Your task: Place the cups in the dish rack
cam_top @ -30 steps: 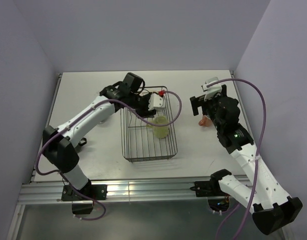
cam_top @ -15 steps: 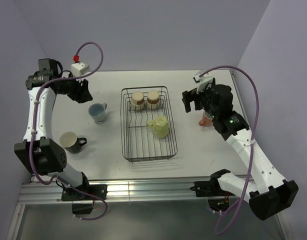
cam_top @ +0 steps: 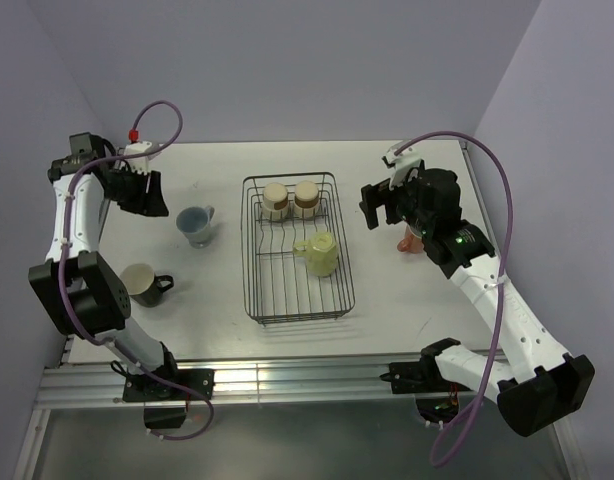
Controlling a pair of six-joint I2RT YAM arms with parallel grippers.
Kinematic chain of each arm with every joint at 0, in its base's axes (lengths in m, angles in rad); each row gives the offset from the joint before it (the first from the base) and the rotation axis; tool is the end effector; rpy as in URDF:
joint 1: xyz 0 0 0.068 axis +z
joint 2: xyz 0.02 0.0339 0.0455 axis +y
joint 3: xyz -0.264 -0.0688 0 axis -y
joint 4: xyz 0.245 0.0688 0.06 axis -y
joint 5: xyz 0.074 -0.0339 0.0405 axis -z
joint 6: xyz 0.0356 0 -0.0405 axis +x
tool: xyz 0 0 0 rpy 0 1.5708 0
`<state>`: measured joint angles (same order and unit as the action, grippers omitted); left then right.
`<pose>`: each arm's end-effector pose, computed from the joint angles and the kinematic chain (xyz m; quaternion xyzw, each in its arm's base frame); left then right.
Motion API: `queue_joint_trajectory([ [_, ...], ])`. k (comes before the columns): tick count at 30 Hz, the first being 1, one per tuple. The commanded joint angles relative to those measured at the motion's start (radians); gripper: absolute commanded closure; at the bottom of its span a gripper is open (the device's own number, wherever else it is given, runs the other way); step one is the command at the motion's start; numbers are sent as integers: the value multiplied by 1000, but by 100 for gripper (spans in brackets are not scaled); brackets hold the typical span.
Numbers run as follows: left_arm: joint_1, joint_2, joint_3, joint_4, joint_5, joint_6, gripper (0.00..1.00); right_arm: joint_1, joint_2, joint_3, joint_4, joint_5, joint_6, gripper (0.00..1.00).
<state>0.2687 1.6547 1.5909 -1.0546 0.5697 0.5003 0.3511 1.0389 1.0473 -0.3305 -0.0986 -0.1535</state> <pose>0.3289 0.0707 0.3273 0.1707 0.9217 -0.1731 0.3022 0.2189 0.0839 0.3684 -0.2302 0.7775 0.0974 0.5771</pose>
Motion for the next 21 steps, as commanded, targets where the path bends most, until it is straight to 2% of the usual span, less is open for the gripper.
queue_joint_trajectory([
  [1, 36, 7, 17, -42, -50, 7, 46, 8, -22, 31, -16, 8, 0, 0],
  [6, 165, -12, -2, -177, -73, 183, 47, 8, -22, 16, -12, 0, 0, 0],
  [12, 245, -81, -141, -272, -88, 348, 46, 9, -20, 16, -25, -9, -3, 0],
  [21, 274, -128, -287, -200, -131, 366, 46, 11, -22, 26, -53, -15, -1, 0],
])
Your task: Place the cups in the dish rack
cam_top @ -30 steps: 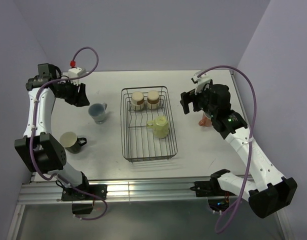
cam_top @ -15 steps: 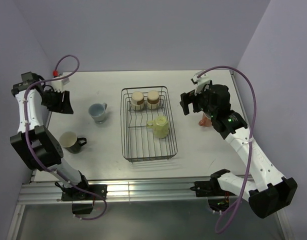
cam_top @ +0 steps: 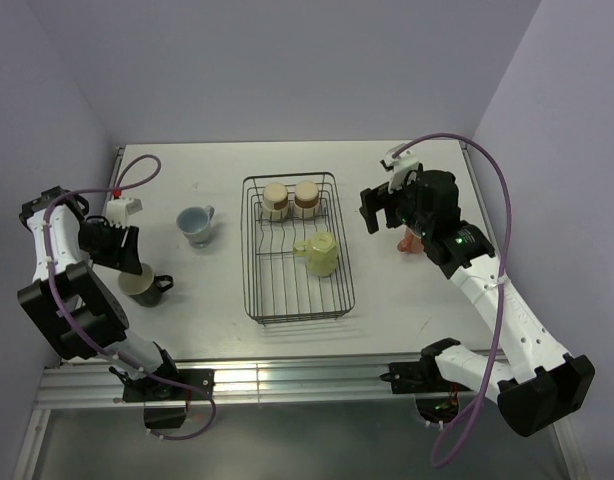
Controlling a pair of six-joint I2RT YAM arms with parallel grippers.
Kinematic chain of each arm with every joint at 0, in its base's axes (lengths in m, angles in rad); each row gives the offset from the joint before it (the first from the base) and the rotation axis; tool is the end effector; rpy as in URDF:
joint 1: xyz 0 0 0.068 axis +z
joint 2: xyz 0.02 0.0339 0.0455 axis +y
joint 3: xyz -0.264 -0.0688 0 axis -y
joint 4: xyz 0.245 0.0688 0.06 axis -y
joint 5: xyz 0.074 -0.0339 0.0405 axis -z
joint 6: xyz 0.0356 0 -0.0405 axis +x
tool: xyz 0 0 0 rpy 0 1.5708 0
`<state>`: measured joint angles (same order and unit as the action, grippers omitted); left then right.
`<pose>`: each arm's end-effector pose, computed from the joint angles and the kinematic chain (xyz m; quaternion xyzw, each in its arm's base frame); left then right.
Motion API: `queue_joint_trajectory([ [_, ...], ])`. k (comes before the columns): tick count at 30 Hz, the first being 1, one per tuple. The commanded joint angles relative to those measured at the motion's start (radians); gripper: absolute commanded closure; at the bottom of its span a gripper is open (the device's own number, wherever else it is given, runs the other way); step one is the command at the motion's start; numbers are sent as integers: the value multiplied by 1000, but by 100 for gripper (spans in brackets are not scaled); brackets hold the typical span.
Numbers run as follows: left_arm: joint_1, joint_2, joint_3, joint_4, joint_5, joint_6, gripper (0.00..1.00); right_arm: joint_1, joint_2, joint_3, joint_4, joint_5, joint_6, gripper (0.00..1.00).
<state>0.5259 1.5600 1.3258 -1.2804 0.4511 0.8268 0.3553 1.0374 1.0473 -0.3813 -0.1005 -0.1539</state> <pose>0.2459 0.1248 0.2731 0.1522 0.9623 -0.1572 0.1613 0.2164 0.0841 0.3635 -0.2351 0.7907 0.0979 0.5567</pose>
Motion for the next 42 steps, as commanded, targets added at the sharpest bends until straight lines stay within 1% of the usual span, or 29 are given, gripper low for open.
queue_joint_trajectory([
  [1, 19, -32, -26, 33, -14, 38, 46, 7, -20, 26, -2, -11, 1, 0],
  [7, 28, -52, -22, 47, -29, 47, 47, 7, -16, 31, -5, -11, -4, 0],
  [13, 33, -83, 62, -28, 18, 97, 46, 7, -13, 29, -7, -16, -1, 0],
  [16, 34, -100, 82, -17, 9, 101, 46, 7, -19, 26, -8, -15, -1, 0],
  [23, 42, -72, 43, 6, -38, 107, 46, 8, -28, 16, -8, -10, -12, 0],
  [29, 45, -32, -19, 75, -87, 91, 45, 8, -34, 2, -2, -8, -12, 0],
  [34, 43, 5, -56, 124, -85, 72, 45, 8, -34, 2, -2, -7, -12, 0],
  [37, 45, 15, -105, 159, -78, 61, 45, 8, -36, 0, -4, -7, -12, 0],
  [42, 45, 31, -146, 203, -72, 48, 46, 8, -34, 2, -1, -8, -9, 0],
])
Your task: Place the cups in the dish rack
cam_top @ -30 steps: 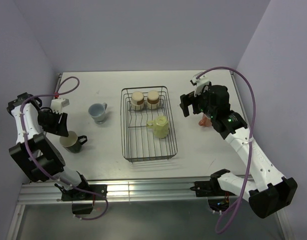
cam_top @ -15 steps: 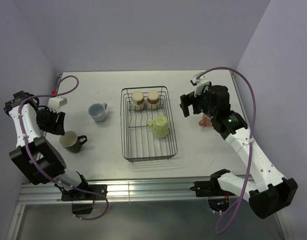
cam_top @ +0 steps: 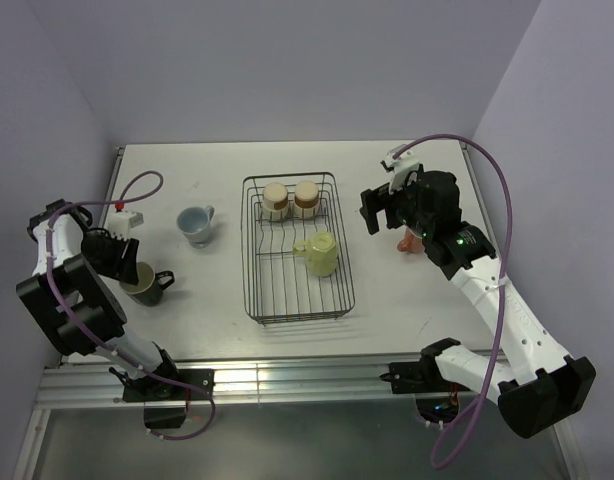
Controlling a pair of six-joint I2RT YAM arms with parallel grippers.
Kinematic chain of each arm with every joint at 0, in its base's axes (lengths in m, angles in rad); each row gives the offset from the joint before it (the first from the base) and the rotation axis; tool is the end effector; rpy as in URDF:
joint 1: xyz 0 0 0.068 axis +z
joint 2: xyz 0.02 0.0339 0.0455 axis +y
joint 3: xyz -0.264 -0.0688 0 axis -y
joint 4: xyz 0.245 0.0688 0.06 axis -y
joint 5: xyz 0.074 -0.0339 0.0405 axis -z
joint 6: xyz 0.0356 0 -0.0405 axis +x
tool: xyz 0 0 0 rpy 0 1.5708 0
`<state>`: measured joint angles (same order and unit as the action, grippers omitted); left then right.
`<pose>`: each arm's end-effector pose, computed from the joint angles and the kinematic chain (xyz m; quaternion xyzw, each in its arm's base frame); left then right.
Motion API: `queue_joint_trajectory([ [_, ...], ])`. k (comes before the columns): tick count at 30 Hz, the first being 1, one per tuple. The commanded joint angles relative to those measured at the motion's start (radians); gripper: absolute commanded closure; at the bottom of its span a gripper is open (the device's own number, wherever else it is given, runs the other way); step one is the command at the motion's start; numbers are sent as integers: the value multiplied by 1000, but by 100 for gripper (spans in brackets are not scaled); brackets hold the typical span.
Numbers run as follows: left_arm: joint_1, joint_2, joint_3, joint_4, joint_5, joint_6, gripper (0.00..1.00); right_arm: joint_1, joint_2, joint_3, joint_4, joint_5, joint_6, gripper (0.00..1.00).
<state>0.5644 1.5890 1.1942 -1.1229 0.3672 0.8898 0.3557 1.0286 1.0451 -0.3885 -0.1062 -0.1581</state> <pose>0.2432 0.1388 0.2315 0.1640 0.9691 -0.1190 0.1408 0.2140 0.0835 0.3639 -0.2385 0.7898 0.0992 0.5563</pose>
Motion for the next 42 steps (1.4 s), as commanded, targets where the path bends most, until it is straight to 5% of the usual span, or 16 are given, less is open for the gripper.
queue_joint_trajectory([
  [1, 5, 2, -30, 57, 19, -18, 48, 8, -25, 3, 7, -3, -3, 0],
  [9, -1, -23, -79, 98, 47, -51, 72, 9, -27, -7, 16, -13, 22, 0],
  [13, -1, -58, -50, 84, 91, -43, 100, 9, -33, -16, 31, 0, 44, 0],
  [21, -38, -282, 128, 78, 321, -58, 100, 11, 1, 33, 30, -52, 138, 0],
  [25, -80, -538, 63, 398, 386, -162, 100, 12, 37, 125, 22, -137, 253, 0],
  [29, -138, -806, -145, 1000, 433, -267, 100, 14, 56, 173, 94, -359, 405, 0],
  [33, -201, -1019, -343, 1379, 532, -279, 100, 29, 126, 260, 161, -534, 560, 0],
  [42, -297, -1103, -469, 1731, 561, -236, 100, 230, 292, 398, 290, -737, 661, 8],
])
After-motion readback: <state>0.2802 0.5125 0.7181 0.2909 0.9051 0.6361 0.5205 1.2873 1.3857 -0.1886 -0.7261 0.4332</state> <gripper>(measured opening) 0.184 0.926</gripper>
